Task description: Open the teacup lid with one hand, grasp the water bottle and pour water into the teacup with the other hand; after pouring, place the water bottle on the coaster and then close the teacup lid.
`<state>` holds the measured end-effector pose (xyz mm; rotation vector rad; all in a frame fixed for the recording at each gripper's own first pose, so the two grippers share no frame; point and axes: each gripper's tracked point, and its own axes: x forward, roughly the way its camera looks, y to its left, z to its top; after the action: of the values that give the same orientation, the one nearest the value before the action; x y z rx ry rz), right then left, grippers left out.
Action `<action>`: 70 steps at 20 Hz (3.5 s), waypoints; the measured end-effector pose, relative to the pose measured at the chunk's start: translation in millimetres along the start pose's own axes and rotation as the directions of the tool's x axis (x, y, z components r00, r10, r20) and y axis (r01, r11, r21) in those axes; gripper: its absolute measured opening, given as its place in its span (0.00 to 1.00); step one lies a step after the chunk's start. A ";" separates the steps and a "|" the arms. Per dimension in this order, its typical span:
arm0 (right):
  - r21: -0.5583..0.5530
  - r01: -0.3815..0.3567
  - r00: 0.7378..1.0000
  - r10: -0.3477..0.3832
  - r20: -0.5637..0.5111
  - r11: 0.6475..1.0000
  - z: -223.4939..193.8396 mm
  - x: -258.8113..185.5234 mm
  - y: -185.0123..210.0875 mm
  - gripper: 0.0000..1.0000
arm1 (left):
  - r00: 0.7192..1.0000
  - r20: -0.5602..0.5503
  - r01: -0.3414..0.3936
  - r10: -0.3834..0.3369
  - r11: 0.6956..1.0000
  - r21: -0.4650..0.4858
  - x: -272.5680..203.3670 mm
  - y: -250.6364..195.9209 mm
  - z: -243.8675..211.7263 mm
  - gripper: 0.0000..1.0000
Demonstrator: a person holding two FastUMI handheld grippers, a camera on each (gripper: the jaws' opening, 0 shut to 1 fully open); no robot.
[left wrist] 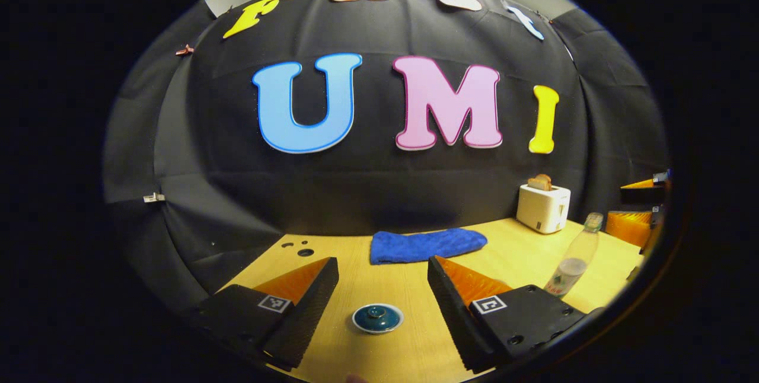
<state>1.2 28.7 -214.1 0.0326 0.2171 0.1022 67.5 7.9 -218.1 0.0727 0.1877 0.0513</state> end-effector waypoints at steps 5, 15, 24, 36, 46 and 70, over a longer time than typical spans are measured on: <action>0.037 0.002 0.998 0.000 -0.059 0.999 -66.1 11.7 2.7 0.98 | 0.998 -0.054 0.008 -0.009 1.000 -0.010 32.7 -3.0 -65.0 0.87; 0.052 -0.001 0.995 0.006 -0.096 0.999 -99.7 23.7 11.0 0.98 | 0.992 -0.126 -0.025 0.023 1.000 -0.018 64.8 8.9 -118.1 0.76; 0.068 0.013 0.995 -0.006 -0.099 0.998 -102.9 29.7 10.4 0.98 | 0.989 -0.146 -0.013 0.012 1.000 -0.006 74.8 8.5 -128.8 0.49; 0.140 0.022 0.992 -0.004 -0.122 0.990 -129.8 49.0 14.8 0.98 | 1.000 -0.026 0.004 -0.005 0.999 -0.035 57.6 6.7 -69.8 0.29; 0.063 0.057 0.990 -0.048 -0.129 0.996 -130.4 76.5 14.3 0.77 | 0.998 -0.040 -0.040 0.039 0.999 -0.028 45.1 29.4 -66.1 0.26; -0.901 -0.115 0.992 0.094 -0.082 0.419 -66.1 185.5 122.1 0.75 | 0.987 -0.004 -0.158 0.158 0.981 -0.113 7.9 101.6 -58.4 0.29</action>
<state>155.2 170.9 -312.8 -1.0818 0.1529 0.3436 59.8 113.5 -269.0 -0.0254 0.1738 0.2198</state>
